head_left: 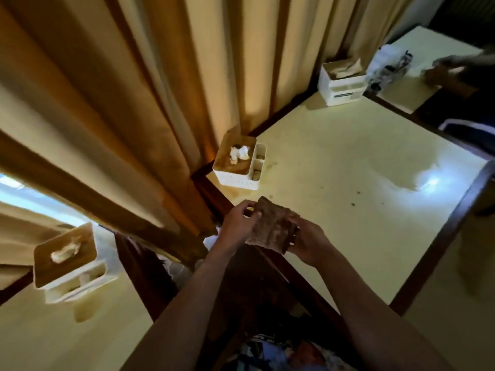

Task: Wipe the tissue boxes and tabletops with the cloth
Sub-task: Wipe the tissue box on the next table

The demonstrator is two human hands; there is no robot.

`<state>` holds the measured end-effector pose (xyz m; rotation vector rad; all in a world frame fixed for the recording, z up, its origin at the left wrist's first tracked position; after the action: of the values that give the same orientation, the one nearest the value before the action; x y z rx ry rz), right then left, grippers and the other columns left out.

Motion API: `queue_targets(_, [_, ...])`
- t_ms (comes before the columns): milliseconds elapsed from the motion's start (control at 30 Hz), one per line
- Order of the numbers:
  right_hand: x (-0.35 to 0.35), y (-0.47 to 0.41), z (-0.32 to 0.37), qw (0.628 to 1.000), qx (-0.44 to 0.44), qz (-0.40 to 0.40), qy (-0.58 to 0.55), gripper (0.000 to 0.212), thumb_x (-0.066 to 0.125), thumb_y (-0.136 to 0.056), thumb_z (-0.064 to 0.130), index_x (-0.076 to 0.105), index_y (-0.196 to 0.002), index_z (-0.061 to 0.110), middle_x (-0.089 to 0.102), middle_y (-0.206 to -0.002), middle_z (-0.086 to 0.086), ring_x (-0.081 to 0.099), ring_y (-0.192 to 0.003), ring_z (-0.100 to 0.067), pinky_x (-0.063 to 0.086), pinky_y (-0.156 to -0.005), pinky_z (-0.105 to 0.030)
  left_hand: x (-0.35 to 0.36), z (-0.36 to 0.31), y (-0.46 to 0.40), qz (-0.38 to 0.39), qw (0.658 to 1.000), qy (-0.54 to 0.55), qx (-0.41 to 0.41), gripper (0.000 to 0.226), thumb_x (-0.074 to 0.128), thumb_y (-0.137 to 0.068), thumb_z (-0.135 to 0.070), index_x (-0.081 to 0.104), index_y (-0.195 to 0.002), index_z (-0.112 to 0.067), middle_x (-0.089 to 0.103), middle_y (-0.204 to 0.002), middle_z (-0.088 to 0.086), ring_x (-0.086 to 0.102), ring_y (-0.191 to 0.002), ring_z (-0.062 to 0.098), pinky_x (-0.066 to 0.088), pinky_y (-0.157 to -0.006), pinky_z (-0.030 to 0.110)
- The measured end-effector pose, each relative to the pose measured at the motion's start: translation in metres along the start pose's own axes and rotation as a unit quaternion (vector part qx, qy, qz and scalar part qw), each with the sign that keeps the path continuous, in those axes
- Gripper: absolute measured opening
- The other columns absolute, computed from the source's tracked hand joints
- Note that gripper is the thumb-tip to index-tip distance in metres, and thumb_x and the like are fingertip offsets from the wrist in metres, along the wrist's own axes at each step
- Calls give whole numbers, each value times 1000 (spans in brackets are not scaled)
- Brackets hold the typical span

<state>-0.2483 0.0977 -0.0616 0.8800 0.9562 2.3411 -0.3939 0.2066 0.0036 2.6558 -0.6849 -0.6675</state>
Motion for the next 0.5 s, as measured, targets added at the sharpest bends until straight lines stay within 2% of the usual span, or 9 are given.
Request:
queue_targets(67, [6,-9,13,999,3,7,-31,35,62,-102,32,70,-128,10,70,-129,-20,69,-111,-39,60,-83,-55,11,-20,-16,27,999,-35,22,21,64,-101,-34,69,-120,-28,69,-104,-7,68,-96,17,61,-81,37])
queue_targets(133, [17,-17,24,997,5,30,-71,42,58,-103,41,70,-126,8,72,-123,-22,69,-112,-42,58,-88,-61,33,-32,-28,111,993,-29,17,25,62,-103,-37,71,-123,-25,71,-100,-9,72,-88,16,62,-82,35])
queue_targets(200, [29,-22,31,992,20,53,-111,44,54,-104,46,71,-113,6,74,-107,-20,69,-103,-39,58,-85,-60,52,-34,-36,184,983,4,-9,27,59,-105,-34,72,-126,-23,75,-107,0,75,-96,22,64,-85,36])
queue_targets(233, [33,-23,35,990,23,62,-124,42,54,-104,46,70,-108,8,72,-100,-18,69,-98,-37,58,-84,-57,54,-35,-39,189,982,19,-18,26,57,-106,-30,72,-127,-22,76,-113,4,74,-104,24,64,-84,35])
queue_targets(300, [31,-27,45,990,0,51,-128,32,59,-101,39,67,-109,10,70,-100,-17,67,-96,-35,59,-82,-52,41,-38,-51,128,992,15,-3,25,55,-107,-23,72,-126,-22,75,-115,5,73,-106,23,64,-86,37])
queue_targets(367, [19,-33,54,991,-23,-4,-135,22,65,-100,25,65,-114,9,69,-106,-16,66,-99,-32,59,-82,-50,20,-36,-63,47,998,-35,8,22,56,-106,-25,70,-121,-28,73,-115,-1,71,-102,17,63,-90,43])
queue_targets(400, [12,-37,57,989,-28,-30,-144,20,66,-99,19,64,-117,10,69,-108,-15,66,-102,-32,58,-82,-50,14,-33,-68,32,998,-50,-2,20,57,-105,-28,68,-121,-29,71,-118,-1,69,-103,17,62,-91,45])
queue_targets(500, [8,-47,64,982,-40,-38,-179,23,66,-99,10,64,-121,9,68,-120,-18,64,-113,-34,59,-86,-51,24,-12,-72,101,990,-17,-101,35,61,-103,-42,62,-130,-20,65,-129,3,64,-113,19,60,-94,42])
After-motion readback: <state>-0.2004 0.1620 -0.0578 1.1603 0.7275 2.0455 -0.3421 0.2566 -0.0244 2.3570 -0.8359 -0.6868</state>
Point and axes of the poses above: each hand's wrist, its own y-axis away from the middle knuckle, its own x-axis out of the palm, z = x × y, the point moved 10 cm from there along -y, towards the middle knuckle
